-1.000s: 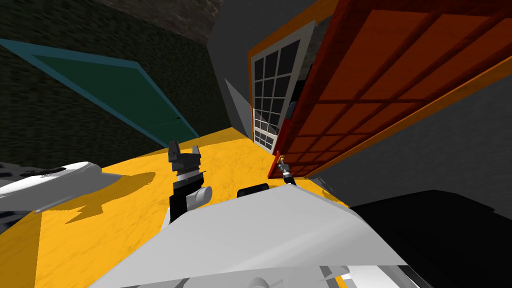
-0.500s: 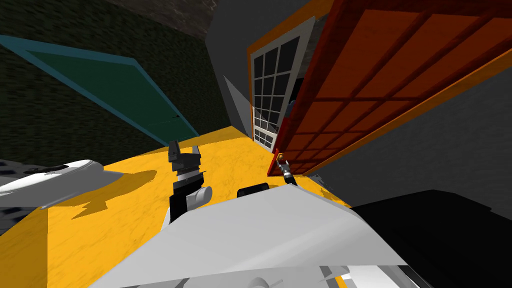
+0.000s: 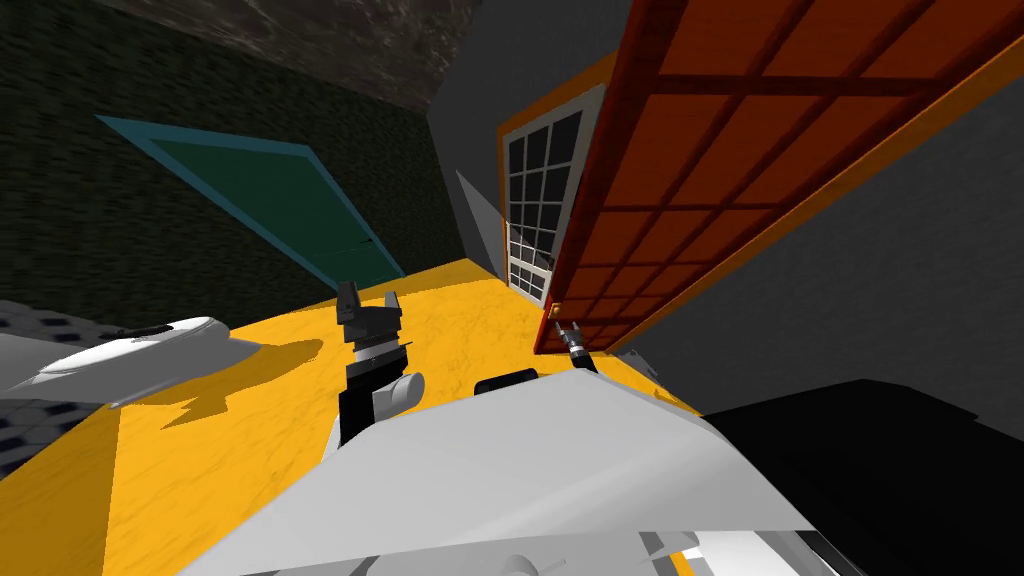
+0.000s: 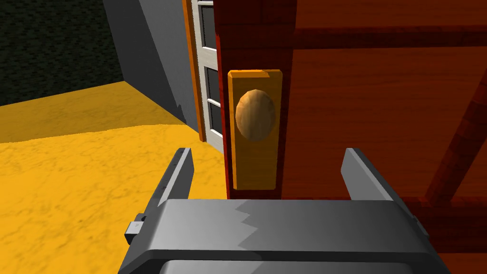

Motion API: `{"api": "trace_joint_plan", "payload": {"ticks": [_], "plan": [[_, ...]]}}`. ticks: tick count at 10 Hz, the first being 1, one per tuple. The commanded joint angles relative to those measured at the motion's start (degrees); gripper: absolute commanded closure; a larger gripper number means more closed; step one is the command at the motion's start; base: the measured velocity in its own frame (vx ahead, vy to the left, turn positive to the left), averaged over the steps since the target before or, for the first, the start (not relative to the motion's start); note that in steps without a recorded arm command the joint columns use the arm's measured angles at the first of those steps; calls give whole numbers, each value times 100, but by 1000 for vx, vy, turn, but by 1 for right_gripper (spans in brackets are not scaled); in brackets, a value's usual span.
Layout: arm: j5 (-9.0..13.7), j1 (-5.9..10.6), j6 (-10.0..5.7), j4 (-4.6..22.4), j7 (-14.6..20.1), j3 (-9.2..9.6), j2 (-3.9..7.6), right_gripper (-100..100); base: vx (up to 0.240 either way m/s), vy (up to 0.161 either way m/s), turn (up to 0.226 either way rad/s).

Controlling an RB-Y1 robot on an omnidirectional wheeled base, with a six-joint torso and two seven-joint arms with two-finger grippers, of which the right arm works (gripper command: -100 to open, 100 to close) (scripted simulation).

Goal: Pull the door open

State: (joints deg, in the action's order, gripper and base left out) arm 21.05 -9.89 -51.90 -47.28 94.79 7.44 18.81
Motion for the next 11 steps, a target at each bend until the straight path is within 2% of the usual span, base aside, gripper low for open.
{"api": "trace_joint_plan", "payload": {"ticks": [1, 3, 4, 5, 10, 11], "plan": [[23, 24, -29, 44, -11, -47, -13, -100, 231, -27, 58], [57, 61, -86, 142, -19, -117, -30, -100, 251, -40, 92], [46, 63, -91, 151, -9, -95, -27, -100, 121, -23, 22], [46, 63, -91, 151, -9, -95, -27, 100, -10, 3, -15], [46, 63, -91, 151, -9, -95, -27, 100, -25, 3, -1], [-27, -22, -148, 160, 119, 14, 75, 100, -100, -38, 108]]}}
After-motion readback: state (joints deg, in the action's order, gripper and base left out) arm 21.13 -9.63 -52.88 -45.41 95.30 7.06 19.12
